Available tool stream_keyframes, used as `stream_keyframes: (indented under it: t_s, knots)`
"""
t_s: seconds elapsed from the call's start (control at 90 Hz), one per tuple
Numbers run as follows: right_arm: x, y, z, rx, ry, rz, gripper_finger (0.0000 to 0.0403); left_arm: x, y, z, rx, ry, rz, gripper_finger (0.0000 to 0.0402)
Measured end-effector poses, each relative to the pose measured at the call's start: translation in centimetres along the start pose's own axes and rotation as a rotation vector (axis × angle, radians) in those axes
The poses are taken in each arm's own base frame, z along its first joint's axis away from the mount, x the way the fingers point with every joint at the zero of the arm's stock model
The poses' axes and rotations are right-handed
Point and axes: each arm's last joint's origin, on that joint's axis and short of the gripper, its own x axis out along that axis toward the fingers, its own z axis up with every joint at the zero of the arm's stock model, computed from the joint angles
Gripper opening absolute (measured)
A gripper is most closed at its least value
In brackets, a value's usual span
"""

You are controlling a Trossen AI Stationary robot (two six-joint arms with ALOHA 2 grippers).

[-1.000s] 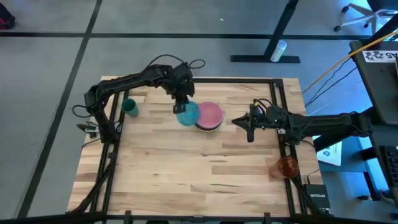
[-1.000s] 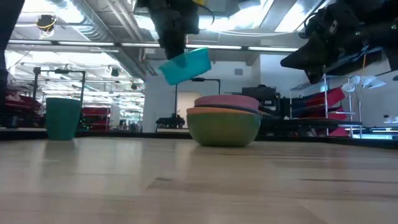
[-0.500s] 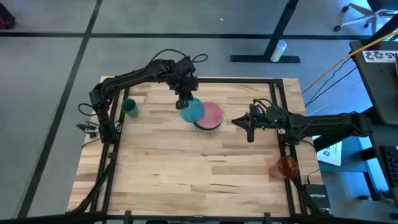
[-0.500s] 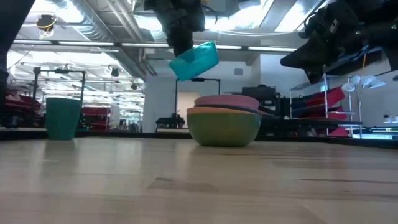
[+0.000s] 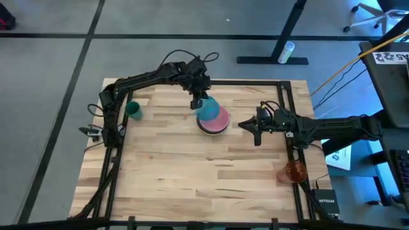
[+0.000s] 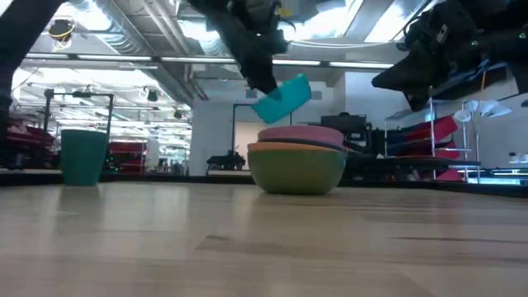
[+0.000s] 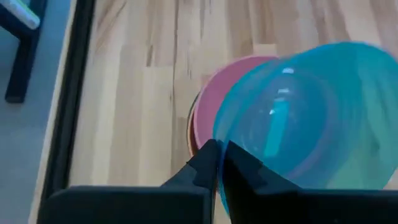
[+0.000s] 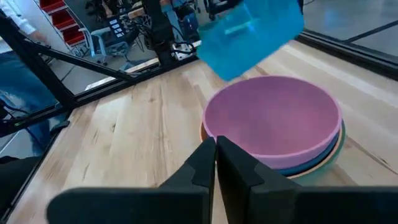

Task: Nest bowls inside each other
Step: Stack the light blue bowl on top of the pink bowl

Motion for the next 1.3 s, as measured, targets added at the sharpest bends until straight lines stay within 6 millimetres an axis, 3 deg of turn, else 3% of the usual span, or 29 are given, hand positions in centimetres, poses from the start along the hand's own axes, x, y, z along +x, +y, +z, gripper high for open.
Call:
stream_keyframes:
  t_s: [0.189,0.511,0.867,1.044,1.3]
  knots:
    - [0.0,0.0,0.0,0.000,0.005,-0.002,0.0000,2.3,-0.7,-0.6,0.011,0.087,-0.040,0.0000]
    - [0.0,0.0,-0.1,0.000,0.007,-0.003,0.0000,2.6,-1.0,-0.9,0.027,0.138,-0.010,0.0000]
    - [0.0,0.0,-0.1,0.000,0.007,-0.002,0.0000,5.3,-2.2,-0.9,0.081,0.180,-0.017,0.0000]
    - [0.0,0.0,-0.1,0.005,0.007,-0.002,0.0000,5.4,-2.5,0.2,0.117,0.121,0.061,0.0000]
    - [0.0,0.0,-0.1,0.012,0.015,-0.005,0.0000,4.6,-2.4,1.1,0.128,0.071,0.038,0.0000]
